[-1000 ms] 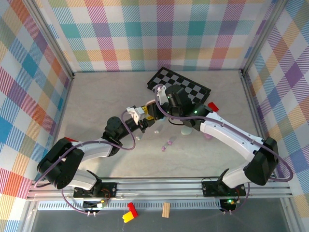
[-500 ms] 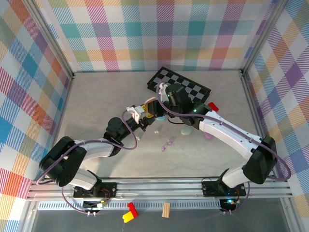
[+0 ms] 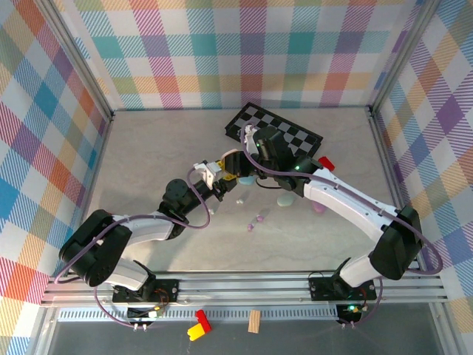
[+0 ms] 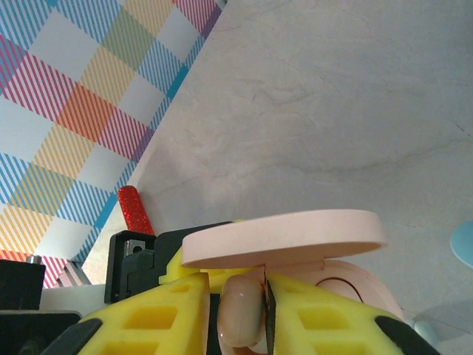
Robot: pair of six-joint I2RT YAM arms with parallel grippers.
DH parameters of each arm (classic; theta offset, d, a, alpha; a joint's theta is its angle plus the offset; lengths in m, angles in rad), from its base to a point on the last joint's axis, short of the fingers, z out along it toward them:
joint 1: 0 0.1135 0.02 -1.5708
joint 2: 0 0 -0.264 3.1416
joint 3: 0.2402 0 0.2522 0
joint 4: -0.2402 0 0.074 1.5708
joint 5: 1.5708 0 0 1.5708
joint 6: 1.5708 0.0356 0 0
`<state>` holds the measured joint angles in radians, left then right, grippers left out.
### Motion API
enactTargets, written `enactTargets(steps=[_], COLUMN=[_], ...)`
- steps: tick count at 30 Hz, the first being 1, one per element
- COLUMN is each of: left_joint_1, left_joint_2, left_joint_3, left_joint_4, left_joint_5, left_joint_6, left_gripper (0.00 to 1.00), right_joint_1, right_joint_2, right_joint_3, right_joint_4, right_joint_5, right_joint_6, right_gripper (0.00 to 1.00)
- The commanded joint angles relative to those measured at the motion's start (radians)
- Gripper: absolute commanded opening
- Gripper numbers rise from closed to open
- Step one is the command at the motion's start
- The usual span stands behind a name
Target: Insert wireless bluetooth earbuds into charging case
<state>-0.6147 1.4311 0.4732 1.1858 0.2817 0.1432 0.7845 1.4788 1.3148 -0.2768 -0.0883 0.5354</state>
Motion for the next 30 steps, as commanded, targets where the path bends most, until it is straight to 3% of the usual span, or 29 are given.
enactTargets(steps=[1, 13, 30], left_joint_1=[-0.011, -0.011, -0.011], left_joint_2=[-0.057, -0.017, 0.026], left_joint_3=[-0.002, -0.002, 0.013], left_joint_4=[0.090, 0.108, 0.119], left_joint_5=[0.022, 0.008, 0.014], left_joint_6=[-0.010, -0.006, -0.005], left_gripper=[0.30, 0.30, 0.30], right_joint_1=[-0.012, -0.012, -0.012], right_joint_2=[0.006, -0.083, -0.011], right_joint_3=[-0.003, -0.029, 0.036], right_joint_4=[-0.032, 0.023, -0.016], right_joint_5=[0.036, -0.022, -0.160], right_joint_6=[-0.011, -0.038, -0.039], right_gripper=[0.27, 0.45, 0.48])
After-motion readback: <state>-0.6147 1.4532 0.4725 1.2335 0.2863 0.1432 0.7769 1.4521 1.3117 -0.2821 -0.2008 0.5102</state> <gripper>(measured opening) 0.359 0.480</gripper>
